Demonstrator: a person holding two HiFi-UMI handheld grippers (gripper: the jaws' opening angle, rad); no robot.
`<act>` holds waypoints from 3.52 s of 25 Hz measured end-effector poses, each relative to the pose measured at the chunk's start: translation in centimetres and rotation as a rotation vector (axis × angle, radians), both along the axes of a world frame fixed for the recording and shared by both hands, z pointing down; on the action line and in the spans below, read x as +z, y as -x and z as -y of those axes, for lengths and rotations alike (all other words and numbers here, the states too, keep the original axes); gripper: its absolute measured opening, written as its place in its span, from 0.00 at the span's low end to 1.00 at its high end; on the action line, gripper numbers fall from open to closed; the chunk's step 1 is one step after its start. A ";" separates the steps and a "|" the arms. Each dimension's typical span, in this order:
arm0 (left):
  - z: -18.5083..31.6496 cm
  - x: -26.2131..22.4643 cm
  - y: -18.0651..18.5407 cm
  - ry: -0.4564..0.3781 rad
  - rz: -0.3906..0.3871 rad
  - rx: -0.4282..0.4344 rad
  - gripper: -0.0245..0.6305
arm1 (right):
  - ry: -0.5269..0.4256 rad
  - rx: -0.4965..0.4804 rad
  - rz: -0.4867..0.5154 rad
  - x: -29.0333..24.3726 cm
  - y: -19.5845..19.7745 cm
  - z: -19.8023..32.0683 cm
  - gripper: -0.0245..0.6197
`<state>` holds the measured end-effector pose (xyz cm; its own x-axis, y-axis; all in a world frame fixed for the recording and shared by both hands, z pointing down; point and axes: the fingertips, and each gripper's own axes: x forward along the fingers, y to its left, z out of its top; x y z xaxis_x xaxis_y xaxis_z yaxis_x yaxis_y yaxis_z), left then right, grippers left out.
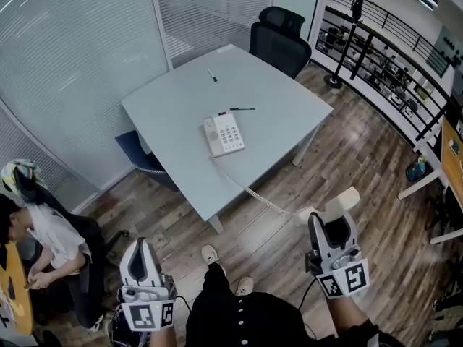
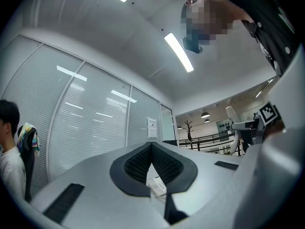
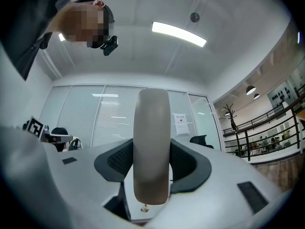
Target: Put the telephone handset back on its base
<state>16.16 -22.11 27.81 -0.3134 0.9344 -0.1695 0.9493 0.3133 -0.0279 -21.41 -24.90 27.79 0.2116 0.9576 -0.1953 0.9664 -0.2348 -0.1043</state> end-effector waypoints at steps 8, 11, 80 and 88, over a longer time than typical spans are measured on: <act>-4.7 -0.6 0.0 0.018 -0.011 0.025 0.06 | 0.005 0.010 0.014 -0.4 -0.6 -3.9 0.40; -6.7 -0.7 -0.4 0.020 -0.010 0.030 0.06 | 0.001 0.015 0.013 -0.4 -1.0 -5.7 0.40; -31.5 7.9 -2.4 -0.260 -0.040 0.042 0.06 | -0.327 -0.169 0.046 13.6 -12.0 -41.6 0.40; -30.9 10.2 -2.1 -0.328 -0.050 0.026 0.06 | -0.409 -0.191 0.027 18.3 -13.7 -44.6 0.40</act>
